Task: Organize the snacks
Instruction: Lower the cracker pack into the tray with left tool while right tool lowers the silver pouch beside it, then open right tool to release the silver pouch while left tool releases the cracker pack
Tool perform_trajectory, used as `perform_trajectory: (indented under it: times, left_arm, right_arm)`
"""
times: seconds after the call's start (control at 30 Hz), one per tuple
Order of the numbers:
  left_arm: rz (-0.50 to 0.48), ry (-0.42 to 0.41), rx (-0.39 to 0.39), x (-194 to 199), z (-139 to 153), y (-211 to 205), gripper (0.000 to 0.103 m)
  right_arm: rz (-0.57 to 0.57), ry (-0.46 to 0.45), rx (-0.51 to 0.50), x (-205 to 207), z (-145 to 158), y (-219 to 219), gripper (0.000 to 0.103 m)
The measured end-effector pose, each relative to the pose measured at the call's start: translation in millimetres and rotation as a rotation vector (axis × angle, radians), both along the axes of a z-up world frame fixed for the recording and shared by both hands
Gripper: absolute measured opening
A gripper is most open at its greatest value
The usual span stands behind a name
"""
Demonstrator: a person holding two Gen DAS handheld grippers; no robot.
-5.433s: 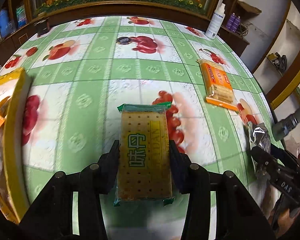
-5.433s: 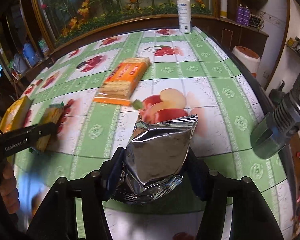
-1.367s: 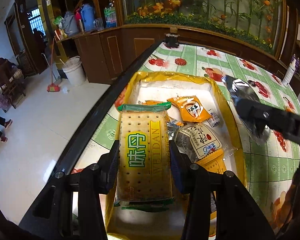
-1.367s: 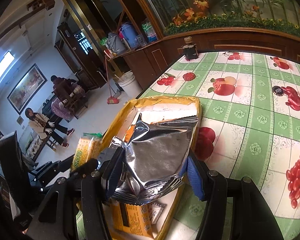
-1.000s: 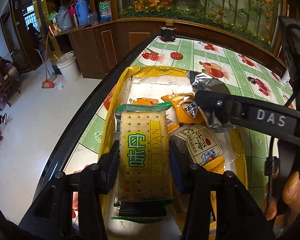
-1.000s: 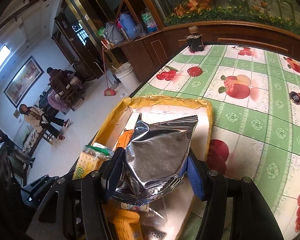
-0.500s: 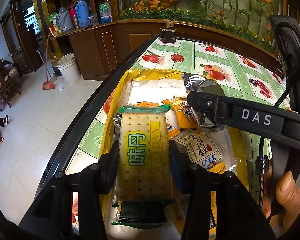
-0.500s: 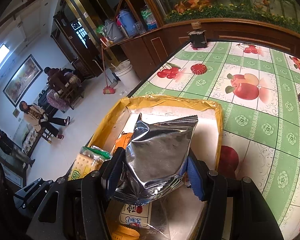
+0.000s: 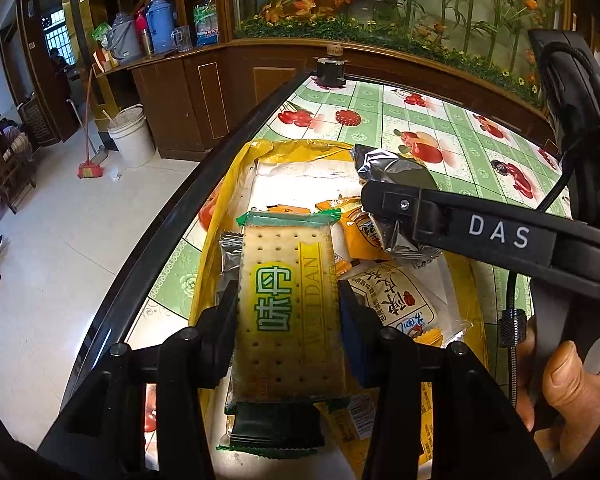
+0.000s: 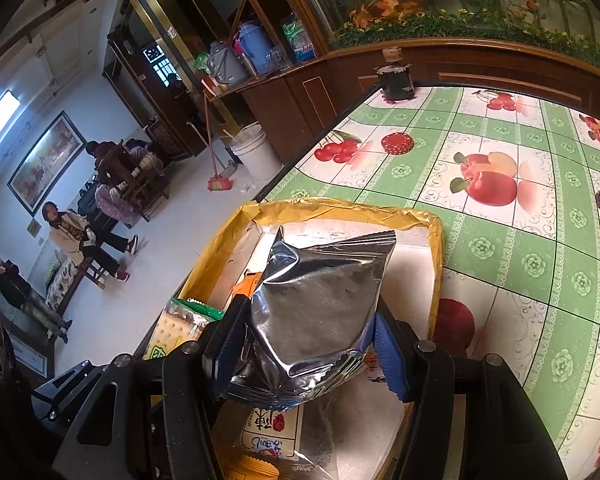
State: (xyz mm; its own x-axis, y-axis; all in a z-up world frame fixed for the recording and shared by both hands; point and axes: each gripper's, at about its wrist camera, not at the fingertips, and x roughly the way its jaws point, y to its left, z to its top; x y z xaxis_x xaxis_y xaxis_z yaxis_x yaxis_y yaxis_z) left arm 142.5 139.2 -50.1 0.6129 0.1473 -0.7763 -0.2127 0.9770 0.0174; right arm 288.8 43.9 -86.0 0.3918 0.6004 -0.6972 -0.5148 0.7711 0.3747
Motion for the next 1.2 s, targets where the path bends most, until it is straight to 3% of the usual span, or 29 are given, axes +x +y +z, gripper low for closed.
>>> perform_trajectory:
  times: [0.27, 0.8, 1.1, 1.2]
  left_arm:
    - [-0.022, 0.007, 0.008, 1, -2, -4, 0.044]
    - [-0.019, -0.014, 0.120, -7, -6, -25, 0.044]
    - [0.012, -0.004, 0.107, -8, -6, -19, 0.045]
    - [0.009, 0.001, 0.104, -10, -6, -20, 0.052]
  right_arm:
    - [0.009, -0.005, -0.015, 1, -1, 7, 0.061]
    - [0.001, 0.013, -0.069, 0, -21, 9, 0.063]
    - [0.000, 0.010, -0.060, -7, -16, 2, 0.072]
    - [0.001, 0.010, -0.050, -10, -14, -2, 0.072]
